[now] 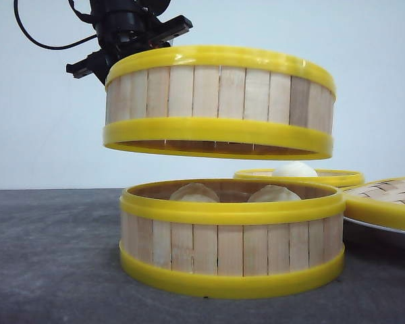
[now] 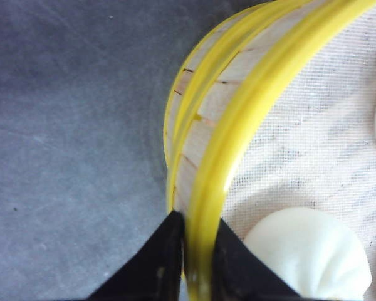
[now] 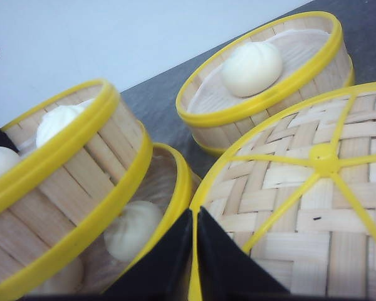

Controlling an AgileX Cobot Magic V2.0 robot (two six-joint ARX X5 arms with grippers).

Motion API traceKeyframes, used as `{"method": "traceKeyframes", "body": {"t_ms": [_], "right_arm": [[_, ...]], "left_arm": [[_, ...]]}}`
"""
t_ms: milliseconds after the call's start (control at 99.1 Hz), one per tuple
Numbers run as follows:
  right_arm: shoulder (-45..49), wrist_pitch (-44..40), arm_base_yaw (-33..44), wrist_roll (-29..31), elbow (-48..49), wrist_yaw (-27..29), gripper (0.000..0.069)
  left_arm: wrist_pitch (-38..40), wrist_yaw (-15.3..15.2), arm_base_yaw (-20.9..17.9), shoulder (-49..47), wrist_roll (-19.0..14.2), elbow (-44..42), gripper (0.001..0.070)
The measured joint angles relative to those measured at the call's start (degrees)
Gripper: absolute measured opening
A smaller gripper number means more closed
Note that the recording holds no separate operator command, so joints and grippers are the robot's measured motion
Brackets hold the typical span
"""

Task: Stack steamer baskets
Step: 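Grip the rim and lift the basket over the nearer steamer basket, then lower the held basket onto the nearer basket and open the left gripper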

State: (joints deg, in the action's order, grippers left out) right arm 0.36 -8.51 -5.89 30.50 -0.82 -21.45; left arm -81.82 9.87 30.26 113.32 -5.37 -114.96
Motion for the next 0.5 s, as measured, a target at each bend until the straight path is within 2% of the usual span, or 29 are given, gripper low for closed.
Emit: {"method": "traceKeyframes", "body": {"t_ms": [141,283,504], "right_arm": [[0.0,-0.15,0.0,0.0,-0.02,0.02,0.0007],[0.0,-0.17,0.0,0.0,-0.02,0.02,0.0007],[0.0,-0.17,0.0,0.0,-0.02,0.02,0.0007]], "left_arm": [[-0.02,0.24,0.02,0.57,0.02,0.0,0.0028],[0.0,2.21,0.17,2.32,0.04,0.04,0.0028],[2.99,2.4,1.33,2.6,0.26,0.28,0.0028]]}}
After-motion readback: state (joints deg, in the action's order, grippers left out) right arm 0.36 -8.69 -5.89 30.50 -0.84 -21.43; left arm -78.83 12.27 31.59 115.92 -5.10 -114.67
